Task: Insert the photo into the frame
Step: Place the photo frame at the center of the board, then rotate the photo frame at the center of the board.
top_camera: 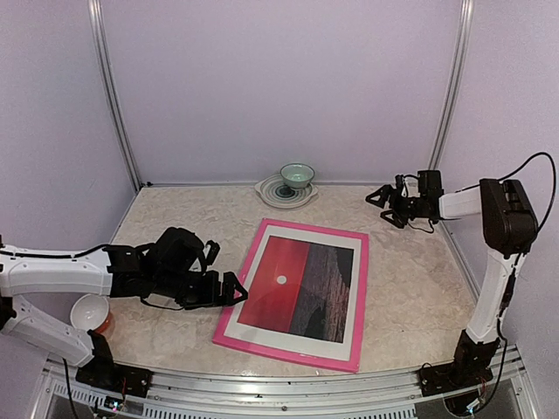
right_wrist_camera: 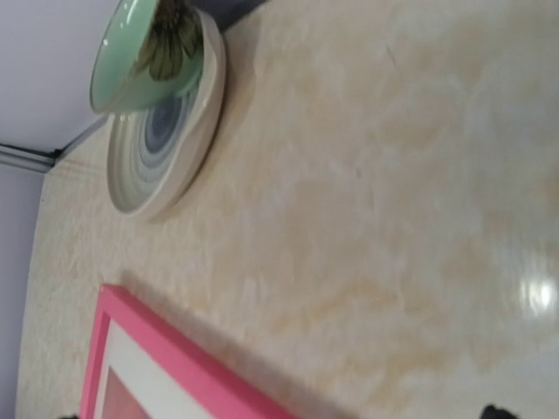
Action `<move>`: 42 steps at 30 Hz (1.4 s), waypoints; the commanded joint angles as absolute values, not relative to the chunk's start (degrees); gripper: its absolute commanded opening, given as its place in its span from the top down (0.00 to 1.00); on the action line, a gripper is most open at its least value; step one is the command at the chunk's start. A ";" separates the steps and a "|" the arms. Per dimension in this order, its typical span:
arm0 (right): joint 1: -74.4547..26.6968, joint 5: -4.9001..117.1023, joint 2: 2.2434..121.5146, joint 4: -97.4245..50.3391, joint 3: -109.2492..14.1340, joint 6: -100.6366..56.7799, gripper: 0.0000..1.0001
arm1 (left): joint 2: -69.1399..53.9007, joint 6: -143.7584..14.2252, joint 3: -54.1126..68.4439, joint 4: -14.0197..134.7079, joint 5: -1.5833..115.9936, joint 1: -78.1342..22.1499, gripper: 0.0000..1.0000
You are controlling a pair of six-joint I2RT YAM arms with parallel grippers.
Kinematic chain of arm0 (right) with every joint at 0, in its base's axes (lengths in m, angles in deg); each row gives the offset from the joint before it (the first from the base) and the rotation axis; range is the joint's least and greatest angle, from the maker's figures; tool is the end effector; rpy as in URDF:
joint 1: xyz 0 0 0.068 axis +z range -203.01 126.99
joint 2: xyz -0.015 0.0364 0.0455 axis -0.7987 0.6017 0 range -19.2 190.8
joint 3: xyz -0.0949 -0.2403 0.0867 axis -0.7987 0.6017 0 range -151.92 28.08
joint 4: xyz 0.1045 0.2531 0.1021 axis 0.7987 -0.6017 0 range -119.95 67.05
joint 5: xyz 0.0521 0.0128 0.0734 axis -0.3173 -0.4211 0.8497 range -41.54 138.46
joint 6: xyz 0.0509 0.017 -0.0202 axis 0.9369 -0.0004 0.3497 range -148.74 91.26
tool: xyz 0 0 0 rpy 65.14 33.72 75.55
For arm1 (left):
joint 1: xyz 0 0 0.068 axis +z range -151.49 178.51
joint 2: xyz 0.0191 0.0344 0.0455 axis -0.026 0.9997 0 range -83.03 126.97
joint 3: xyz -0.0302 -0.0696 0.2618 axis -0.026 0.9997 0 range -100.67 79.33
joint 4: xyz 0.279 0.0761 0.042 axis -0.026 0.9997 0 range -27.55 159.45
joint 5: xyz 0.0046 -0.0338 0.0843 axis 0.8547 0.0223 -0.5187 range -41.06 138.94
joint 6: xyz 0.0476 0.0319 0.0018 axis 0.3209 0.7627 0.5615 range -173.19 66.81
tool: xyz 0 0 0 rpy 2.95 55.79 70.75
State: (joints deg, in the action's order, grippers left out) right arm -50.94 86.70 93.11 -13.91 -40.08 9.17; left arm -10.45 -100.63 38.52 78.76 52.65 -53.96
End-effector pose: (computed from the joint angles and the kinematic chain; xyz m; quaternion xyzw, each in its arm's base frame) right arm 0.4465 0.0413 0.1461 0.1145 0.8443 0.4220 0.3098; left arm 0.1717 -0.2278 0.1849 0.0525 0.9319 -0.2931 0.2069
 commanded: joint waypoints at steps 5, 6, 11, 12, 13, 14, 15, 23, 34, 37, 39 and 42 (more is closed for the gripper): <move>-51.39 89.17 100.15 -15.19 -47.87 6.52 0.01 | -18.51 -108.31 43.34 85.79 54.99 -62.01 0.01; -51.27 89.30 100.90 -15.09 -48.55 6.34 0.01 | -18.52 -109.02 44.06 85.35 55.83 -63.09 0.01; -50.68 90.60 104.11 -11.98 -50.24 6.73 0.01 | -16.94 -109.71 46.39 83.66 58.38 -66.92 0.01; -50.50 90.83 104.65 -11.41 -50.57 6.84 0.01 | -16.54 -109.64 46.67 83.35 58.93 -67.07 0.01; -50.28 91.02 105.13 -10.90 -50.99 6.85 0.01 | -16.42 -109.68 46.96 82.91 59.55 -67.07 0.01; -50.08 91.22 105.62 -10.55 -51.42 6.63 0.01 | -16.41 -109.81 47.33 81.57 60.52 -67.06 0.01; -49.90 91.41 106.17 -10.37 -51.93 6.48 0.01 | -16.36 -109.91 47.93 79.93 61.93 -67.16 0.01; -48.99 92.54 109.56 -8.34 -53.90 6.09 0.01 | -12.20 -109.69 49.52 73.78 64.95 -67.41 0.01; -47.43 94.74 111.66 -7.87 -53.72 5.20 0.01 | -5.70 -108.12 48.23 73.39 60.08 -64.46 0.01; -46.85 95.51 111.38 -6.41 -51.56 5.57 0.01 | -7.02 -108.21 49.18 73.70 59.22 -62.17 0.01; -46.30 96.15 110.69 -5.51 -49.45 5.97 0.01 | -8.17 -108.34 49.65 74.25 58.46 -61.10 0.01; -45.30 96.17 108.33 -3.38 -44.75 6.81 0.01 | -10.17 -108.45 50.22 74.65 57.36 -59.25 0.01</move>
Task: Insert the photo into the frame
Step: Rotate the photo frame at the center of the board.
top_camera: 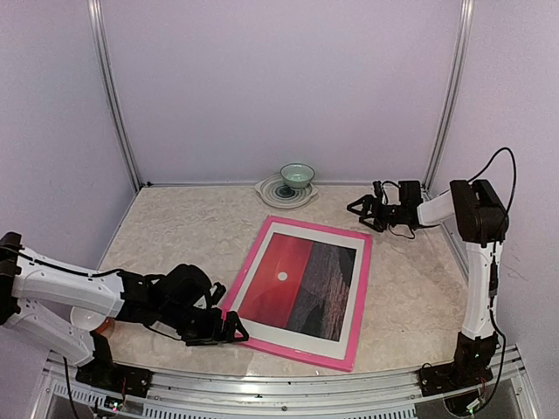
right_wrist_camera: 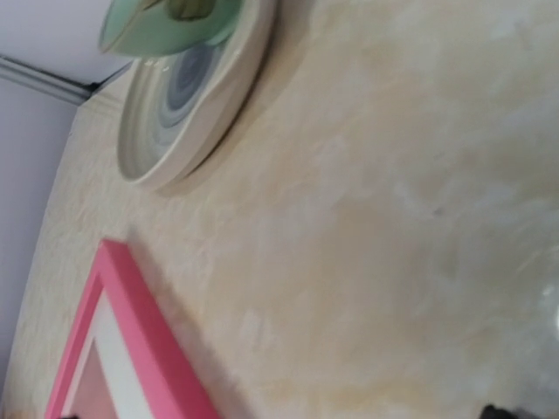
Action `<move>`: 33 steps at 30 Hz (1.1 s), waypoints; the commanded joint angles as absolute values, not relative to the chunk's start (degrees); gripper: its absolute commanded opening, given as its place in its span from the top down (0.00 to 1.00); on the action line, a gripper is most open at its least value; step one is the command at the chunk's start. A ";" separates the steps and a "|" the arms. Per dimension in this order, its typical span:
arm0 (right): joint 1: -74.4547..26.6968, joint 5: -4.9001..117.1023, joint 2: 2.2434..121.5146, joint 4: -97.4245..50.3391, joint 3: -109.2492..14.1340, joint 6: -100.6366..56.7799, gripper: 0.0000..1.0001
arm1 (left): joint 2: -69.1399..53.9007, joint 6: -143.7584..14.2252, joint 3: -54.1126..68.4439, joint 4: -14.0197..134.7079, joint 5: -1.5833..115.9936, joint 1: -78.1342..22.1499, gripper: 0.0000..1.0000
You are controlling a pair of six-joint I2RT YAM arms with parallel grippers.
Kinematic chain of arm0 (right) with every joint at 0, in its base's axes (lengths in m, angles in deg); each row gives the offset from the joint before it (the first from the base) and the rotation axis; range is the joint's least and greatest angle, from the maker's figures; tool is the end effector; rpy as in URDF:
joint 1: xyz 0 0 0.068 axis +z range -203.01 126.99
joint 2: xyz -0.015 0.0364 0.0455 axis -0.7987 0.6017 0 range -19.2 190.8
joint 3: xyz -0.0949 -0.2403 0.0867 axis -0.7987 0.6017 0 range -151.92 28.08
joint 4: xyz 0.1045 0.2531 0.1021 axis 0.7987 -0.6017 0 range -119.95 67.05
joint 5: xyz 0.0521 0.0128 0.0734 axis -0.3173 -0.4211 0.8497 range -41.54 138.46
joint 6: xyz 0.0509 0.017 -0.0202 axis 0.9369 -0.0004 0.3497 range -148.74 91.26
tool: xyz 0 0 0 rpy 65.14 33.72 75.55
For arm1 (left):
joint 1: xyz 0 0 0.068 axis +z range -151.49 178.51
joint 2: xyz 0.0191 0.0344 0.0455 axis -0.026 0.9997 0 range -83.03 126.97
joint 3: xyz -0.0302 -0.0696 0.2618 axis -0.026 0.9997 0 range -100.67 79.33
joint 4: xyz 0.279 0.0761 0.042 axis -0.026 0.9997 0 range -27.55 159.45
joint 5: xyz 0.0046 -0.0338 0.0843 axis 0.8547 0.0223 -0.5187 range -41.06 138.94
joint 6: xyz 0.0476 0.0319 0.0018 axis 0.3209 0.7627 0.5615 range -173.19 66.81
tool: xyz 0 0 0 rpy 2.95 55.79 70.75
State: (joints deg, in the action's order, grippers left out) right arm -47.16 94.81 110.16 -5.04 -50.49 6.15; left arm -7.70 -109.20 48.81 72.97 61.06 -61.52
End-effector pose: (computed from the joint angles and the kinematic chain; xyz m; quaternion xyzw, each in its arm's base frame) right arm 0.4894 0.0796 0.0847 0.0204 0.8289 0.4770 0.2916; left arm 0.1211 -0.2271 0.1221 0.0647 0.9476 -0.3047 0.0715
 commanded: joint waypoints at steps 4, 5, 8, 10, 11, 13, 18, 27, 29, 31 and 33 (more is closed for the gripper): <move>-43.92 95.44 103.90 -1.85 -39.04 7.59 0.01 | -11.70 -108.53 50.80 74.89 55.84 -56.89 0.01; -43.68 94.96 102.79 -2.41 -37.89 7.11 0.01 | -12.02 -108.48 50.93 74.78 55.52 -56.33 0.01; -43.11 93.25 99.24 -3.82 -34.90 6.33 0.01 | -12.18 -107.89 51.00 73.37 55.71 -54.99 0.01; -42.71 92.91 97.14 -4.44 -33.26 6.11 0.01 | -11.59 -107.46 50.71 72.47 55.88 -54.55 0.01; -42.52 92.81 96.14 -4.75 -32.52 5.94 0.01 | -11.18 -107.21 50.46 72.17 55.84 -54.33 0.01; -42.09 92.40 94.32 -5.37 -31.25 5.56 0.01 | -9.90 -106.80 49.95 71.38 55.76 -54.19 0.01; -40.71 91.36 90.98 -7.16 -28.57 4.89 0.01 | -7.55 -105.94 48.94 70.94 55.14 -52.70 0.01; -38.23 90.12 87.61 -8.62 -23.53 3.60 0.01 | -7.70 -103.78 47.40 69.89 54.86 -47.29 0.01; -37.80 89.63 87.34 -9.07 -22.77 3.39 0.01 | -7.09 -103.10 46.73 69.97 54.75 -46.84 0.01; -37.28 89.36 86.88 -9.31 -21.92 3.34 0.01 | -6.53 -102.77 46.27 70.12 54.49 -46.31 0.01; -36.75 89.08 86.06 -9.28 -20.81 3.49 0.01 | -6.39 -102.64 46.12 70.22 54.45 -45.91 0.01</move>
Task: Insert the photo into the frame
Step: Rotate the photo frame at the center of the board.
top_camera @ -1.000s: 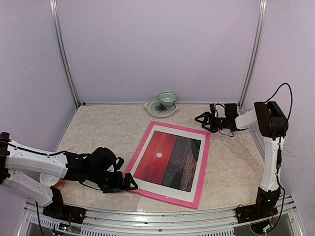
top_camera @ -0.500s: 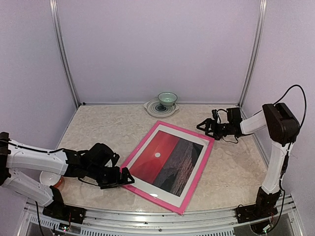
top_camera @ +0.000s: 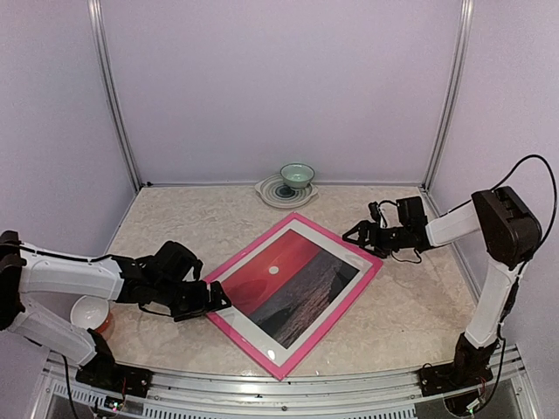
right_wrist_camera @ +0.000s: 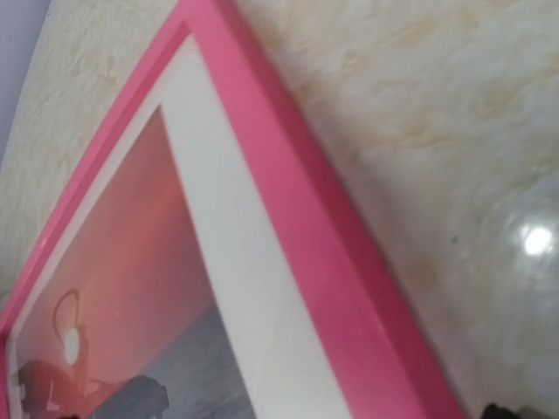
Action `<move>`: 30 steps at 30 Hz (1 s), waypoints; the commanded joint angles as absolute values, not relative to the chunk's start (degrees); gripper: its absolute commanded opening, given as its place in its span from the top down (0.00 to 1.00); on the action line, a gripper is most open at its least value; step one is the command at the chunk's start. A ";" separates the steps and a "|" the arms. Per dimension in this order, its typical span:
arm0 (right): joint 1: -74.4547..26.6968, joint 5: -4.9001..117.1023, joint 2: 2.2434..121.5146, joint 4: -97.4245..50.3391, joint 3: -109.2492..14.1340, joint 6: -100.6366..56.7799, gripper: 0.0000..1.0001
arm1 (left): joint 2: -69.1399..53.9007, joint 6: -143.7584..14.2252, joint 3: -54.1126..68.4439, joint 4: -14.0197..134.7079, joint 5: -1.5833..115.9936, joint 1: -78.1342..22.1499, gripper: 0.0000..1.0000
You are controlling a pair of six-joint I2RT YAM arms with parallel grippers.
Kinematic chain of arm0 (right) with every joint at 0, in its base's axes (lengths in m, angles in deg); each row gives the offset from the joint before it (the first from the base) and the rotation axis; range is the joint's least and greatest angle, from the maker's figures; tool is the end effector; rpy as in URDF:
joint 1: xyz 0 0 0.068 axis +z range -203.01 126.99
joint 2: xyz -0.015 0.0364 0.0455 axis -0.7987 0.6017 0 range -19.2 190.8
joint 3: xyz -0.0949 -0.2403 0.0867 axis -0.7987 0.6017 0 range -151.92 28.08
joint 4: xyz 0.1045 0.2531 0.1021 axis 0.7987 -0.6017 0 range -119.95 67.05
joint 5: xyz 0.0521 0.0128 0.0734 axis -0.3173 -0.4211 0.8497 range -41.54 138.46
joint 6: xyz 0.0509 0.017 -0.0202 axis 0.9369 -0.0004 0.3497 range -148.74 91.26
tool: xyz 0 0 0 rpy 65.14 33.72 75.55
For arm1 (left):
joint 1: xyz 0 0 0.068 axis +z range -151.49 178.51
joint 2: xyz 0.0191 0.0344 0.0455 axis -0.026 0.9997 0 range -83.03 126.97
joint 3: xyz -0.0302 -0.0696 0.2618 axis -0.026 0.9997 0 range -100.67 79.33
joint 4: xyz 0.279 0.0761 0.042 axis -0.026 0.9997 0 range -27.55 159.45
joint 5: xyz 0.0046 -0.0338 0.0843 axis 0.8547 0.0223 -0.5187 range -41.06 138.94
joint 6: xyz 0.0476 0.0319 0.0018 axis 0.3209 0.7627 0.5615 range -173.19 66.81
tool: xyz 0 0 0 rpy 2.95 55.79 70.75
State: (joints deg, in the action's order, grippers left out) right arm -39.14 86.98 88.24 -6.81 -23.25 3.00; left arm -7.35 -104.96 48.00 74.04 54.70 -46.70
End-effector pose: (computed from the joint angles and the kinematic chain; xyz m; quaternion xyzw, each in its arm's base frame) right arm 0.3674 0.1167 0.1000 -0.0048 0.8668 0.4302 0.2521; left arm 0.1799 -0.1869 0.1232 -0.0399 0.9542 -0.2508 0.1579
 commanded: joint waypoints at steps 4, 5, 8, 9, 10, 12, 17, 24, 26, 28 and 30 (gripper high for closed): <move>-35.60 88.62 83.87 -10.03 -18.64 3.26 0.01 | -6.90 -102.92 46.20 70.77 54.11 -45.44 0.01; -35.30 88.36 83.24 -10.16 -18.03 3.10 0.01 | -7.20 -102.98 46.20 71.13 53.81 -45.32 0.01; -34.57 87.55 81.44 -10.85 -16.12 2.81 0.01 | -8.21 -102.60 46.37 71.98 53.30 -44.45 0.01; -34.43 87.45 80.84 -10.89 -15.41 2.81 0.01 | -8.36 -102.40 46.38 71.98 53.33 -43.94 0.01; -34.32 87.34 80.36 -10.97 -14.77 2.81 0.01 | -8.60 -102.06 46.31 71.90 53.40 -43.33 0.01; -34.05 86.93 79.12 -11.13 -13.59 2.79 0.01 | -8.59 -101.39 45.89 71.73 53.51 -42.26 0.01; -33.93 85.95 77.05 -12.21 -11.87 2.48 0.01 | -6.46 -98.20 43.26 71.95 53.54 -39.70 0.01; -33.85 85.26 75.95 -12.90 -10.92 2.46 0.01 | -0.64 -94.99 38.07 69.42 54.58 -36.36 0.01; -33.85 84.84 75.87 -13.29 -10.88 2.33 0.01 | 1.86 -94.38 36.06 68.40 55.53 -35.69 0.01; -33.85 84.48 75.81 -13.61 -10.86 2.22 0.01 | 4.64 -93.86 34.14 67.08 56.23 -35.36 0.01; -33.85 84.17 75.76 -14.01 -10.82 2.15 0.01 | 7.13 -93.44 32.16 66.27 56.40 -35.01 0.01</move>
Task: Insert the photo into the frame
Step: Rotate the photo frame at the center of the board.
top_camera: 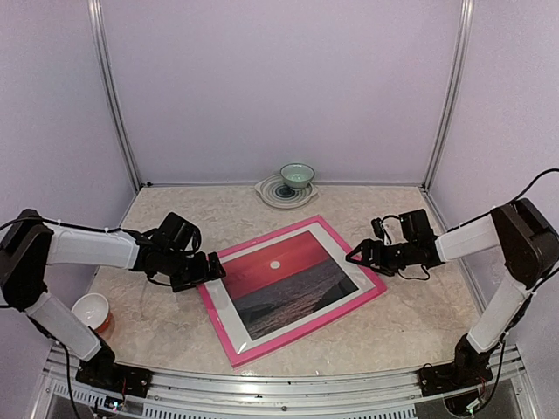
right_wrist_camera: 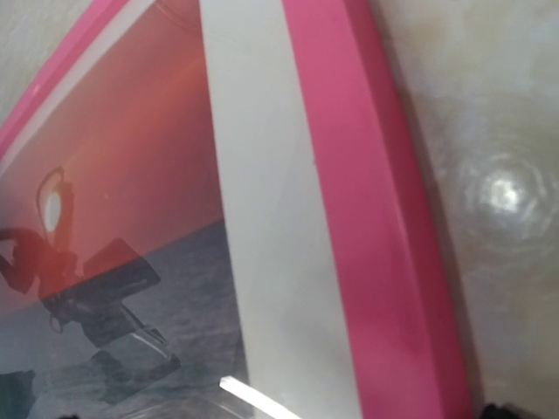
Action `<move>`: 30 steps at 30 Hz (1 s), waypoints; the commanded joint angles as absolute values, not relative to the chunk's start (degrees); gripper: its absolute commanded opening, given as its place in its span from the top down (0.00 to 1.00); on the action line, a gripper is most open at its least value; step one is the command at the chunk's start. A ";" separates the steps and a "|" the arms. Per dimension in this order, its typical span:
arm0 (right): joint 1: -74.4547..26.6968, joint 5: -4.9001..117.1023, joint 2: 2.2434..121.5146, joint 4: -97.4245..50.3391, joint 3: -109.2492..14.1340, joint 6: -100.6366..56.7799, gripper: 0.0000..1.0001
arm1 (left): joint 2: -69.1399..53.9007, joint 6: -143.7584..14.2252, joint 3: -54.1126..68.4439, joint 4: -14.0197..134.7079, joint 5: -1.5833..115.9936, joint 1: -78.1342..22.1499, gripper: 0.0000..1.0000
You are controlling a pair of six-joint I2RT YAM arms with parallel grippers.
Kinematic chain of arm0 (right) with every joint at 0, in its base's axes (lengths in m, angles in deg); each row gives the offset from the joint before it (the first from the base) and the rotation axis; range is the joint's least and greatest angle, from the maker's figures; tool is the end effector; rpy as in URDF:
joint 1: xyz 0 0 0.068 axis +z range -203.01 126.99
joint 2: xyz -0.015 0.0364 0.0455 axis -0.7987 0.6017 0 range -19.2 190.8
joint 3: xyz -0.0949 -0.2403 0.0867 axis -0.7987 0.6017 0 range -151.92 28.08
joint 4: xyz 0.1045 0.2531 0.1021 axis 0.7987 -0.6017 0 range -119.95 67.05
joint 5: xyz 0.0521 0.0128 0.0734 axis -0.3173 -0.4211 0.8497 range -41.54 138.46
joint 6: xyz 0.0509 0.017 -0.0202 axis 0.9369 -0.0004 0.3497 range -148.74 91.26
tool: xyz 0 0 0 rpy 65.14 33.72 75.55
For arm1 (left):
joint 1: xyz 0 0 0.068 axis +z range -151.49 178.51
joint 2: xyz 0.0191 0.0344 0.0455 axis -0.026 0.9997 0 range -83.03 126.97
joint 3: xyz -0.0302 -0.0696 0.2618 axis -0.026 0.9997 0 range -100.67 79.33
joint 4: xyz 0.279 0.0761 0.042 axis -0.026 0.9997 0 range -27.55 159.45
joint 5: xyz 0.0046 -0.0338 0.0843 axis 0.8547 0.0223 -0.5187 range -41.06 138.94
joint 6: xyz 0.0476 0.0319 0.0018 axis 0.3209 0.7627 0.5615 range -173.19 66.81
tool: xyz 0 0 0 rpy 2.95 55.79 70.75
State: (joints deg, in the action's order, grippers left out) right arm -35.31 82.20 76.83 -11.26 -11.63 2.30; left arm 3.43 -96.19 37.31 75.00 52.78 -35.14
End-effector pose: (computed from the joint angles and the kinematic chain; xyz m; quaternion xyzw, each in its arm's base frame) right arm 0.3059 0.1213 0.1022 -0.0085 0.8900 0.3961 0.2256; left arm 0.2536 -0.1720 0.1293 -0.0686 0.9558 -0.2012 0.2029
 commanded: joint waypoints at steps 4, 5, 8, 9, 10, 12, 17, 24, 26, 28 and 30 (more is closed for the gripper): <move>-33.75 83.98 75.36 -14.28 -10.37 2.19 0.01 | 12.37 -93.08 28.72 64.88 56.39 -34.36 0.01; -33.76 83.86 75.25 -14.41 -10.25 2.19 0.01 | 13.13 -93.17 28.16 64.33 56.60 -34.14 0.01; -33.76 83.58 74.85 -14.75 -9.95 2.01 0.01 | 15.70 -93.56 26.52 62.92 57.44 -33.02 0.01; -33.65 83.55 74.62 -14.85 -9.93 2.02 0.01 | 16.36 -93.69 25.73 62.97 57.82 -32.55 0.01; -33.69 83.53 74.46 -14.91 -9.90 2.02 0.01 | 17.16 -93.70 24.96 61.39 58.29 -32.02 0.01; -33.66 83.38 74.24 -15.15 -9.76 1.97 0.01 | 18.95 -93.65 22.98 60.94 59.19 -31.30 0.01; -33.65 82.95 74.26 -15.34 -9.52 1.84 0.01 | 23.52 -92.80 17.23 61.30 60.74 -30.21 0.01; -33.46 83.01 74.46 -15.17 -9.31 2.35 0.01 | 29.20 -91.84 10.86 62.27 61.33 -29.04 0.01; -33.36 82.85 74.25 -15.44 -9.36 2.37 0.01 | 30.78 -91.62 9.45 62.27 61.45 -28.56 0.01; -33.19 82.75 74.02 -15.76 -9.50 2.35 0.01 | 31.96 -91.30 7.63 62.28 61.34 -28.14 0.01; -33.06 82.67 73.97 -16.12 -9.75 2.30 0.01 | 33.02 -91.19 6.34 63.69 61.41 -27.60 0.01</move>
